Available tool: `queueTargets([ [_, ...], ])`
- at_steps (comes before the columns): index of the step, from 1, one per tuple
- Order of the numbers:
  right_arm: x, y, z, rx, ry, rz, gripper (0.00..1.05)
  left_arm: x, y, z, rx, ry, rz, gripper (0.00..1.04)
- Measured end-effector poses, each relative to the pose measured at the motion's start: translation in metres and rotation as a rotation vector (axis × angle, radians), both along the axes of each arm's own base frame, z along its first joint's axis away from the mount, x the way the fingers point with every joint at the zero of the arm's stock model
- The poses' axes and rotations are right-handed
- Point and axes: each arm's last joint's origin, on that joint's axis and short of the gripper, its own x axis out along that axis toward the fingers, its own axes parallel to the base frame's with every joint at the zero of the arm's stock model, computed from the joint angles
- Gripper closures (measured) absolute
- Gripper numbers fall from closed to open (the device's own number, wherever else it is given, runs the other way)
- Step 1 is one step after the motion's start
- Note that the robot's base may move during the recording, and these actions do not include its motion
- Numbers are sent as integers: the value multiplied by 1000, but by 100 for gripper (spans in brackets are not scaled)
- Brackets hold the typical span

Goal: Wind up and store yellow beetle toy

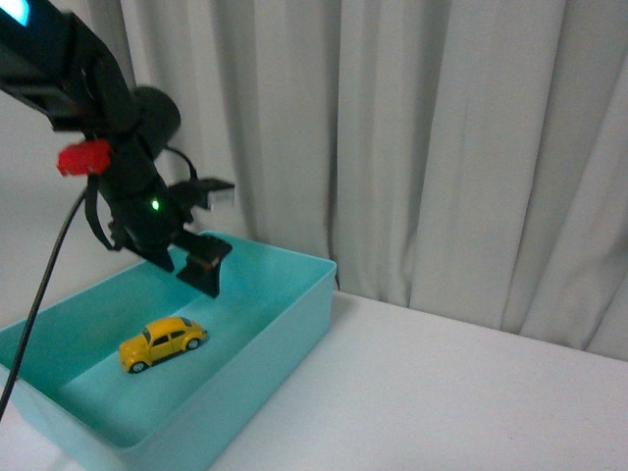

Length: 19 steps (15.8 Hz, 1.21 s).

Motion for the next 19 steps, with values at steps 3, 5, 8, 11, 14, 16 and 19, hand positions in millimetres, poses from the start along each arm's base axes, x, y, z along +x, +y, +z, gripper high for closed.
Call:
queueTargets([
  [3,0,0,0,0,0,0,7,-38,-3,72,-34,-265,-72,7],
  [5,0,0,0,0,0,0,7,-73,4,105,-72,-424,-80,7],
  [8,0,0,0,0,0,0,7,-130,9,151,-86,-642,-81,7],
  [11,0,0,0,0,0,0,7,-185,-28,136,-80,-1068,32,37],
  [14,0,0,0,0,0,0,7,-232,-73,100,-171,-1153,65,71],
  [16,0,0,0,0,0,0,7,-261,-108,36,-199,-1132,95,103],
  [19,0,0,0,0,0,0,7,-275,-127,12,-202,-1127,98,103],
])
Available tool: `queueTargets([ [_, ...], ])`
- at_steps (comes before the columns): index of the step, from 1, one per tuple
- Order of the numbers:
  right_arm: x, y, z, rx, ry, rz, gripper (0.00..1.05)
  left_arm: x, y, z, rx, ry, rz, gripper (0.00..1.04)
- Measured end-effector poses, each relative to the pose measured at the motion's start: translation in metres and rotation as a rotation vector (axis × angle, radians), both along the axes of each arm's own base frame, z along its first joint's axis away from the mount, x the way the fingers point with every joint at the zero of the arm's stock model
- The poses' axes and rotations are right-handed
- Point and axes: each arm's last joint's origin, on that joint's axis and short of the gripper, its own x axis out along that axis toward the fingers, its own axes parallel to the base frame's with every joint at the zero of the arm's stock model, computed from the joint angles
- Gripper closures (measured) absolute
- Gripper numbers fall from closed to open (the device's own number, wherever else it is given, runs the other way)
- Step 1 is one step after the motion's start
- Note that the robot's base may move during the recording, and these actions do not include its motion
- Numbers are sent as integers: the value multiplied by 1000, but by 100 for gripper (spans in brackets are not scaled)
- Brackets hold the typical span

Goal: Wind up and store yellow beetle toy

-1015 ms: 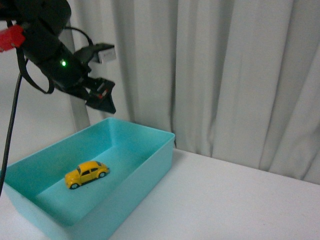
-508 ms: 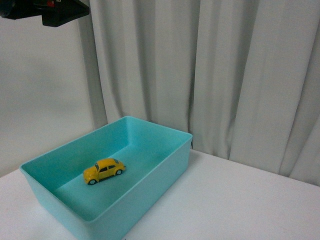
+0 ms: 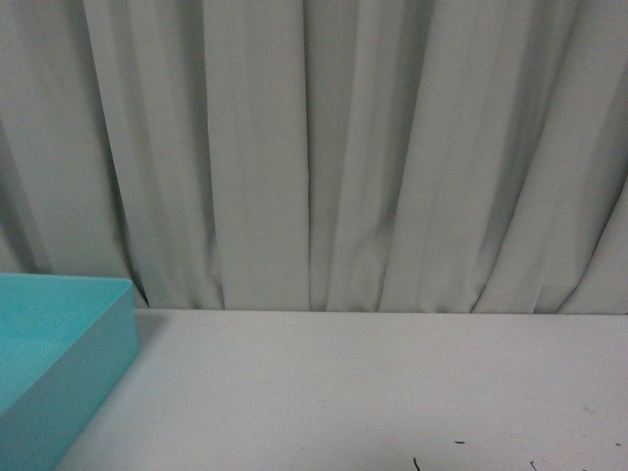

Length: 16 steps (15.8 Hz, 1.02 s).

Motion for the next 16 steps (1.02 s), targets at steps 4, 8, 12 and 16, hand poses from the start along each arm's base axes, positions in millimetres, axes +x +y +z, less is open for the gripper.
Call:
queueTargets([
  [4,0,0,0,0,0,0,7,-8,0,-12,0,5,5,103],
  [8,0,0,0,0,0,0,7,-10,0,-13,0,3,4,103],
  [12,0,0,0,0,0,0,7,-11,0,-15,0,6,5,103],
  [16,0,0,0,0,0,0,7,-13,0,-18,0,-19,5,103],
])
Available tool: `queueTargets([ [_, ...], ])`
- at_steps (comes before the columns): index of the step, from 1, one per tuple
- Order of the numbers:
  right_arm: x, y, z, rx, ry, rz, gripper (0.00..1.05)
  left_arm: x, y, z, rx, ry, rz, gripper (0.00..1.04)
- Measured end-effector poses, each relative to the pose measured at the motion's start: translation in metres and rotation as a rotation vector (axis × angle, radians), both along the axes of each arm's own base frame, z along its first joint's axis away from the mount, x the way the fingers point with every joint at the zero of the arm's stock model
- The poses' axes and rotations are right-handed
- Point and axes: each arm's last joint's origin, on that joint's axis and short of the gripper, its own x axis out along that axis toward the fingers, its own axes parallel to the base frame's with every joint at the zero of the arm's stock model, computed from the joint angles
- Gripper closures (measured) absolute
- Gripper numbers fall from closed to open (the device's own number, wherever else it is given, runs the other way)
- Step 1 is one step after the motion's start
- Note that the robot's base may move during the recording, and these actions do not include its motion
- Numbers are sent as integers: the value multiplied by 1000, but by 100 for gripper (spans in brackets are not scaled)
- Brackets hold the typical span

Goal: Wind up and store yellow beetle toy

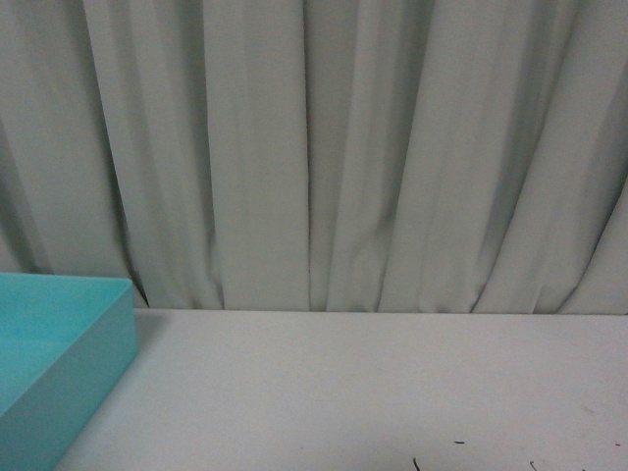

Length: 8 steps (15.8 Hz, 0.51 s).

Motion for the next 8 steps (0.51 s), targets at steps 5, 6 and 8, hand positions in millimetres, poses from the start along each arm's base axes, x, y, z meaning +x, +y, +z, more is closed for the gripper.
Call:
queueTargets([
  [5,0,0,0,0,0,0,7,-2,0,-5,0,20,0,103],
  [6,0,0,0,0,0,0,7,-2,0,-5,0,18,-1,103],
  [8,0,0,0,0,0,0,7,-3,0,-5,0,16,0,103],
])
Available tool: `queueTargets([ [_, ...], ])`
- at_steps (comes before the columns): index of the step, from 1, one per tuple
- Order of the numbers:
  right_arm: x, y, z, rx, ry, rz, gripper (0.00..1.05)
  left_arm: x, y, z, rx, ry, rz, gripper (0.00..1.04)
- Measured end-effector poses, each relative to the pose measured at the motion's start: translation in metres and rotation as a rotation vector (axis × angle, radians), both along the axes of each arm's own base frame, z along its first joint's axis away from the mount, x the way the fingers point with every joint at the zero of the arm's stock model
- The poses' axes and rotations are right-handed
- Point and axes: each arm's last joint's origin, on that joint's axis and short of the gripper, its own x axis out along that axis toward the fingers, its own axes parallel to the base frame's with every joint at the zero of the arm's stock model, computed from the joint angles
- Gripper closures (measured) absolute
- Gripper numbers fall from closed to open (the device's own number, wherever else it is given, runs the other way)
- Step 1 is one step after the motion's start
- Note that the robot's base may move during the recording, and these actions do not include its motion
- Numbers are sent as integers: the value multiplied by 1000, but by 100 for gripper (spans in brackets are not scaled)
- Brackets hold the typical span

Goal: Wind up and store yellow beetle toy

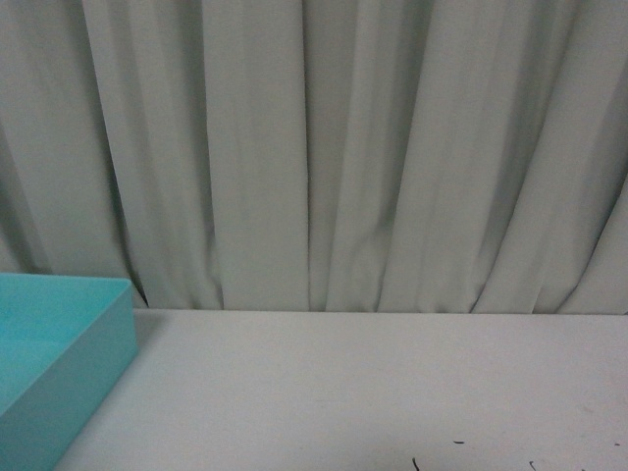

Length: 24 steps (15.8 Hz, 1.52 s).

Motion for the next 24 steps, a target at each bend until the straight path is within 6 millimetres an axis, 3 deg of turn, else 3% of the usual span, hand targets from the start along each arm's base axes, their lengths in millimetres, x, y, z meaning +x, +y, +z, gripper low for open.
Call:
queueTargets([
  [2,0,0,0,0,-1,0,7,-12,0,-4,0,11,-2,103],
  [4,0,0,0,0,0,0,7,-12,0,-3,-2,4,-1,102],
  [8,0,0,0,0,0,0,7,-12,0,-3,-1,4,-1,54],
  [9,0,0,0,0,0,0,7,-12,0,-3,-1,4,-1,26],
  [13,0,0,0,0,0,0,7,-12,0,-3,0,4,-1,5],
  [24,0,0,0,0,-1,0,7,-12,0,-3,-1,3,-1,7],
])
